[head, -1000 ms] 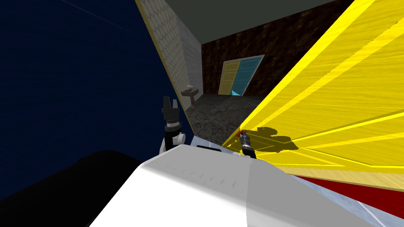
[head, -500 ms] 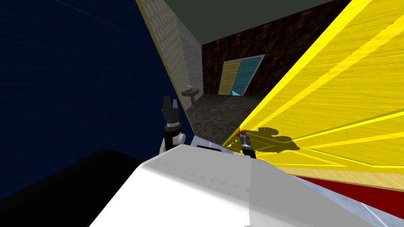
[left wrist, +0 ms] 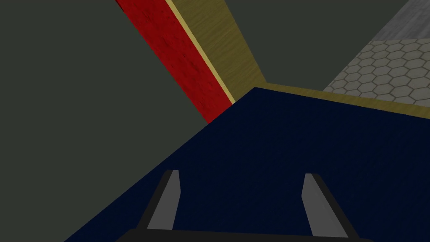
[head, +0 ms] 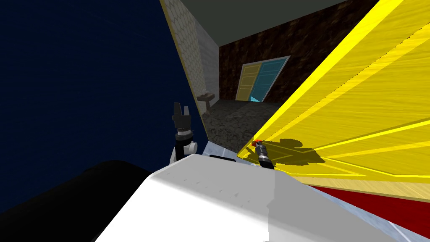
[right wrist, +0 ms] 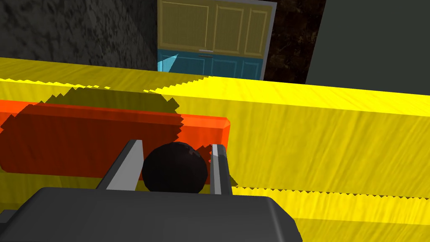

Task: Pull the door open

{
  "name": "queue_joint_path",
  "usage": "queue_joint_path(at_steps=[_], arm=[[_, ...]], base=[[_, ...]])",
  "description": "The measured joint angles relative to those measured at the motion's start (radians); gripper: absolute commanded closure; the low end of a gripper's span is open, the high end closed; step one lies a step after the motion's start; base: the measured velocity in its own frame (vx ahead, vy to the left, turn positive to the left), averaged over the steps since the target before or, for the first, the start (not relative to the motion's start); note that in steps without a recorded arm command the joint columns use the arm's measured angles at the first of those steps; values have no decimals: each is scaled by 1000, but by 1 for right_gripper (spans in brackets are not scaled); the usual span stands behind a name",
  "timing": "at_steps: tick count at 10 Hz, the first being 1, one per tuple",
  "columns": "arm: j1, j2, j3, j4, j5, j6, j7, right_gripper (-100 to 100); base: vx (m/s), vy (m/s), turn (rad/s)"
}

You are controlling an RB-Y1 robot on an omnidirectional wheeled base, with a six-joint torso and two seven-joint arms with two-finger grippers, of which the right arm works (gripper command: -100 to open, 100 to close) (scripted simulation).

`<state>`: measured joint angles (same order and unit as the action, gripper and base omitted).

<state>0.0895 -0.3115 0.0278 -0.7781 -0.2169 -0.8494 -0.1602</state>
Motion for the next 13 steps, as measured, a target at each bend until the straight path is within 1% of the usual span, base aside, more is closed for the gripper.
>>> queue_joint_path(at_steps=[1,3,4,5,6,7,8,10,11,12,13], arm=[[6,-9,9,-1,3,-7,-11,100],[30,-26,35,-14,12,-23,-38,100],[39,-35,44,-22,14,-27,-49,100],[43,-35,47,-21,15,-26,-51,100],[59,-45,53,-36,17,-29,-57,100],[64,-52,62,-33,21,-44,-67,100],[75,-60,71,-39,24,-58,-76,100],[105,-82,94,-47,33,-90,-98,100],[127,-94,104,-68,36,-97,-109,100],[130,-103,115,-61,40,-111,-120,100],[140,-111,122,-64,43,-124,-128,100]], base=[[-247,-78,150],[-214,-40,128],[-97,7,13],[-142,-19,120],[-195,-67,101],[-206,-68,116],[-197,-63,133],[-192,-50,114],[-233,-69,104],[-213,-34,98],[-93,-3,10]])
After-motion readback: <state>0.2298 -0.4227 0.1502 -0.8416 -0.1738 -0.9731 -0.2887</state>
